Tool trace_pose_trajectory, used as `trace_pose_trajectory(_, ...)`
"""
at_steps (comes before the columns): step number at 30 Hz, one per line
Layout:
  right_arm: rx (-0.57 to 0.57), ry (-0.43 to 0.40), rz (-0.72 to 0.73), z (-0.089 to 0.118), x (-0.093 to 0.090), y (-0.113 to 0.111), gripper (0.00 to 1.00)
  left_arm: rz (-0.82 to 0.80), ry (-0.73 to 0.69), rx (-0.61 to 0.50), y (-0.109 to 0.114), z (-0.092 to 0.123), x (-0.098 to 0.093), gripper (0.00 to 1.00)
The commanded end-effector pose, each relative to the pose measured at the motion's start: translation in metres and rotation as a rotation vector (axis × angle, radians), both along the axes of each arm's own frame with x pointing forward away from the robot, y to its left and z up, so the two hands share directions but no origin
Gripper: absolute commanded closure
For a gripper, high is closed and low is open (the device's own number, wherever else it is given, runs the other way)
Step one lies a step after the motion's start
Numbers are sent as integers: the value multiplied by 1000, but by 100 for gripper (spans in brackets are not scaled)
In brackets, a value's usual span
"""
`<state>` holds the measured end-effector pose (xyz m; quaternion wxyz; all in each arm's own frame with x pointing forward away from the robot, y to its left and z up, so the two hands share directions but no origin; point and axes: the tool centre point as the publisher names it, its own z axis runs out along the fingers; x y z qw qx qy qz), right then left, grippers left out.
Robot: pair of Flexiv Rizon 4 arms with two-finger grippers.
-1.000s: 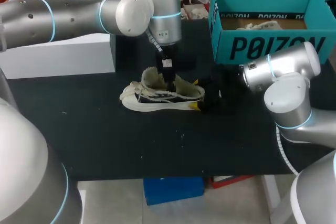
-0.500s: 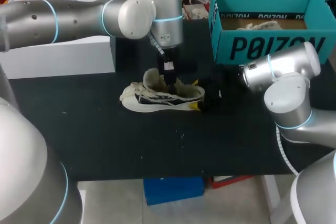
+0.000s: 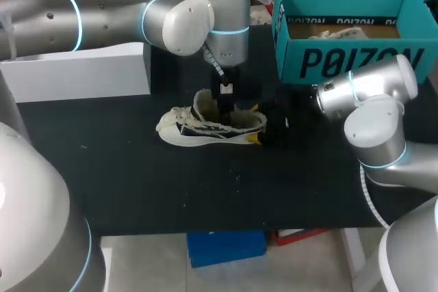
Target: Take the shoe out of the shoebox, open the shoe tongue, remove and reinsert the insole, then place the shoe into the shoebox
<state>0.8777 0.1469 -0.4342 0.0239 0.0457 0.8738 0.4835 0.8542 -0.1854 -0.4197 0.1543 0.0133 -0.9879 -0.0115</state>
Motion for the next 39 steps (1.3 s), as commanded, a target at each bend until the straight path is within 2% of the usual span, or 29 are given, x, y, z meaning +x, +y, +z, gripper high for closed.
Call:
trace_pose_trajectory(1,-2,1,-1,-1,1,0,100,20,-157,33,9,-9,-11,72)
trace_pose_trajectory(3,-2,1,-1,-1,1,0,100,30,-217,53,13,-10,-10,75)
trace_pose_trajectory(4,-2,1,-1,-1,1,0,100,29,-239,57,14,-10,-10,83)
trace_pose_trajectory(5,-2,1,-1,-1,1,0,100,36,-263,65,16,-11,-9,82)
trace_pose_trajectory(7,-2,1,-1,-1,1,0,100,25,-307,88,19,-14,-7,72)
trace_pose_trajectory(11,-2,1,-1,-1,1,0,100,10,-400,126,25,-18,-3,75)
trace_pose_trajectory(13,-2,1,-1,-1,1,0,100,3,-439,128,29,-19,-1,72)
trace_pose_trajectory(14,-2,1,-1,-1,1,0,100,3,-461,137,30,-20,0,65)
trace_pose_trajectory(15,-2,1,-1,-1,1,0,100,-7,-481,144,32,-22,1,64)
trace_pose_trajectory(20,-2,1,-1,-1,1,0,100,-10,-572,165,38,-31,3,74)
trace_pose_trajectory(24,-2,1,-1,-1,1,0,100,-21,-663,199,45,-38,5,68)
trace_pose_trajectory(26,-2,1,-1,-1,1,0,100,-18,-695,198,48,-38,7,70)
trace_pose_trajectory(33,-2,1,-1,-1,1,0,100,22,-779,150,59,-35,19,67)
trace_pose_trajectory(39,-2,1,-1,-1,1,0,100,52,-797,98,62,-26,21,73)
